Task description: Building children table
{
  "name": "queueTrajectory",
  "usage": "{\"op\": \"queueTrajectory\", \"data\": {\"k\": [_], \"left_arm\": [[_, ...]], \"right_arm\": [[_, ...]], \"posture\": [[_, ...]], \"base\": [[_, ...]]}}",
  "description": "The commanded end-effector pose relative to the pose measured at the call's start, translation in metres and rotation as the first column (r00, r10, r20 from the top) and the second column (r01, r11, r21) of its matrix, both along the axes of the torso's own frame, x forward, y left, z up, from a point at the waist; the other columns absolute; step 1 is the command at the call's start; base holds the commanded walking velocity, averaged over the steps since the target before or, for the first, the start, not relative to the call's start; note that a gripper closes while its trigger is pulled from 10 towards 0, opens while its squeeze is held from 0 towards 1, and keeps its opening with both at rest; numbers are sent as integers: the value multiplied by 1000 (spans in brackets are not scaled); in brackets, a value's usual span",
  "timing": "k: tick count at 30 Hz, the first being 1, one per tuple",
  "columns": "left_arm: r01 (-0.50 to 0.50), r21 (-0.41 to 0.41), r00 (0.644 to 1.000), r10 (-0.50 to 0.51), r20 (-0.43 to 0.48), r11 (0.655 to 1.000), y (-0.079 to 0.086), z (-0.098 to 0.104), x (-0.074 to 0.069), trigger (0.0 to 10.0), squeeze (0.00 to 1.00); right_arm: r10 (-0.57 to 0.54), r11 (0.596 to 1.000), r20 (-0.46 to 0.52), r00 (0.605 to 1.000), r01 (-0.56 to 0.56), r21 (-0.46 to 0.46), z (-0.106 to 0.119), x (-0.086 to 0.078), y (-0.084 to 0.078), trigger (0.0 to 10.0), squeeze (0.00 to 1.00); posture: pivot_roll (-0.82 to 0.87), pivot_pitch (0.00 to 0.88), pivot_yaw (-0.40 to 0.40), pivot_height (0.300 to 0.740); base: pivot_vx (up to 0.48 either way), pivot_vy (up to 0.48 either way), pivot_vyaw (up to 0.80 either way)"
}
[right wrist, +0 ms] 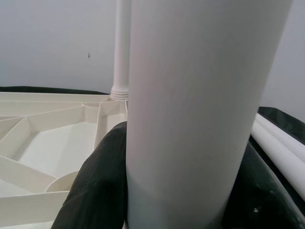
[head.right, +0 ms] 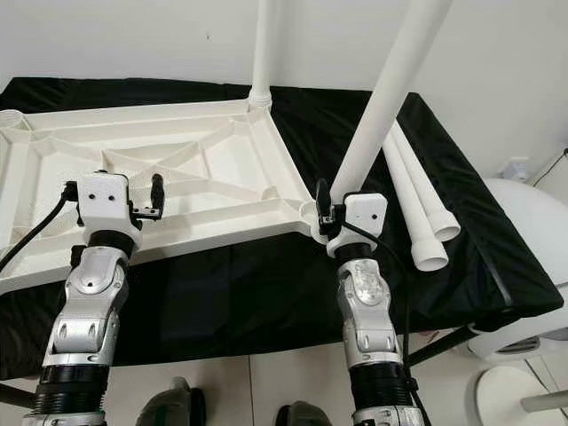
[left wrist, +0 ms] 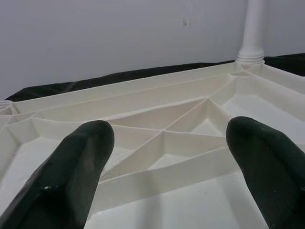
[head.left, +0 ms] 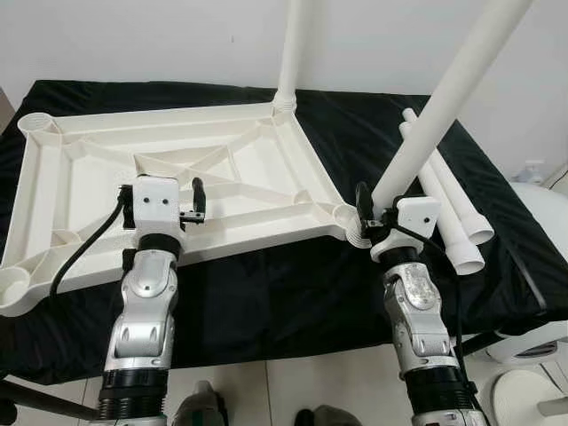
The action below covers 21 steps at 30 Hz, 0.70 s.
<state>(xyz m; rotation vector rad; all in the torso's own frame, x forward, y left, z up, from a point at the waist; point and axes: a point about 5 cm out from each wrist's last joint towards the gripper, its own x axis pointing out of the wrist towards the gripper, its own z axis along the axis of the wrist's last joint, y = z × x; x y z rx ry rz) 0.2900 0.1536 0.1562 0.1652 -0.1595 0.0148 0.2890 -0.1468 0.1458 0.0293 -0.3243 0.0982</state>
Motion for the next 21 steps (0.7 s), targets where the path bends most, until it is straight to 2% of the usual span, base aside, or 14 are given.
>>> {"op": "queueTrajectory", "data": {"k": [1,3,8,21], "left_arm": [[82,-1,996,-82,-21,997,-9,-6,-2,10000,0],[132,-12,991,-132,-16,991,-17,-6,-3,10000,0],[187,-7,982,-187,-26,982,-24,-10,-7,10000,0],[185,-1,983,-185,-16,983,-23,-9,-5,10000,0]], "right_arm": [[8,1000,-22,1000,-8,-2,-7,-4,1,10000,0],[26,1000,-30,999,-26,2,-10,-7,1,10000,0],[31,999,-31,999,-31,-8,-12,-10,0,10000,0],[39,999,-23,999,-39,-15,-10,-9,0,10000,0]], "posture": [[32,17,-20,740],[30,25,-18,740],[21,28,-14,740],[27,11,-29,740]], "base": [[0,0,0],[0,0,0],[0,0,0],[0,0,0]]}}
